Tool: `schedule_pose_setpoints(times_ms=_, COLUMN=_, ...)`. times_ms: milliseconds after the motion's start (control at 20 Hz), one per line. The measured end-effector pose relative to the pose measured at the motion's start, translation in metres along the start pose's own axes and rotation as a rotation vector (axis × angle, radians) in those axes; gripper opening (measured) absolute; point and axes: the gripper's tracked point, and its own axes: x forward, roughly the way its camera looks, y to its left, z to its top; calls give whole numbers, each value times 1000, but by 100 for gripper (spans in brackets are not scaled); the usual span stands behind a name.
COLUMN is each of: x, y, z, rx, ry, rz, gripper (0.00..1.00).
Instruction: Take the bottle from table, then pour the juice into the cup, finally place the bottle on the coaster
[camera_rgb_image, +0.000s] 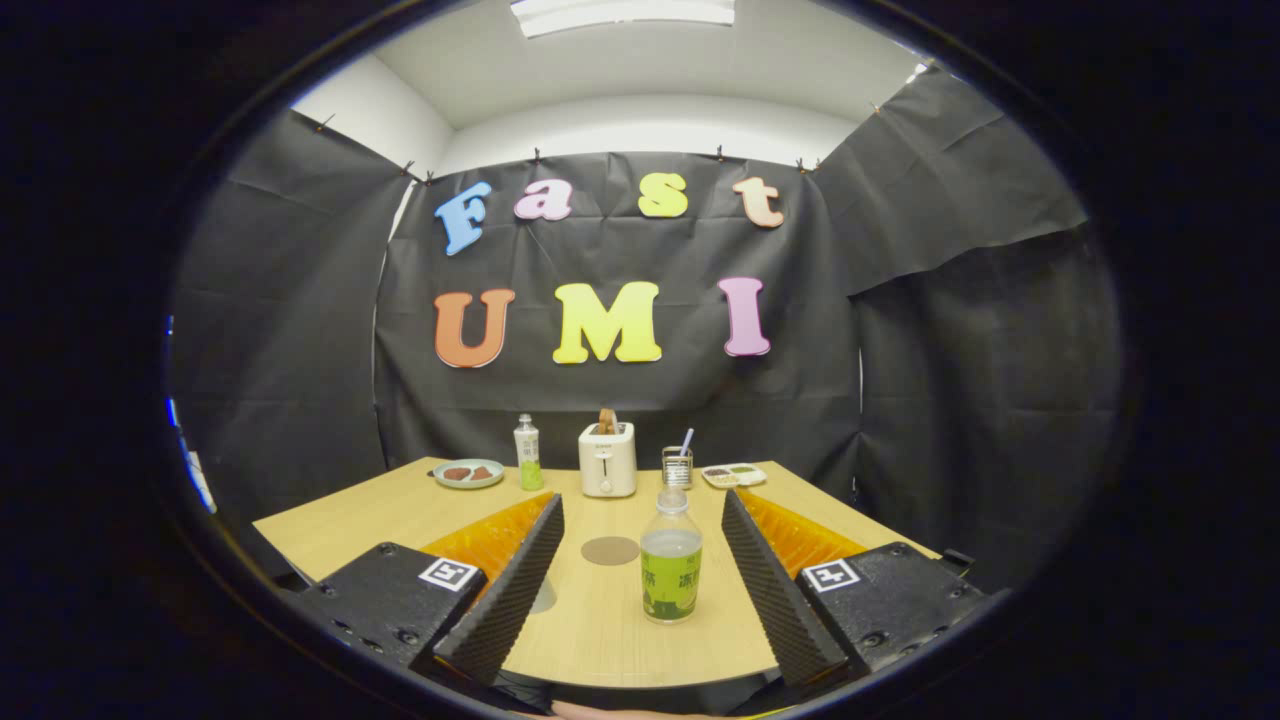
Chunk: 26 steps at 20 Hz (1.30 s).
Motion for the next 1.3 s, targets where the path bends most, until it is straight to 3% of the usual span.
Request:
schedule_pose_setpoints(times_ms=400, x=39, y=-16, z=-35, rx=3, ry=11, rz=-4, gripper=100)
schedule_pose_setpoints(times_ms=700, x=84, y=-27, z=-86, rx=12, ry=109, rz=-10, gripper=100)
schedule_pose_setpoints(times_ms=1300, x=147, y=-37, z=-114, rx=15, ry=84, rz=-12, gripper=100)
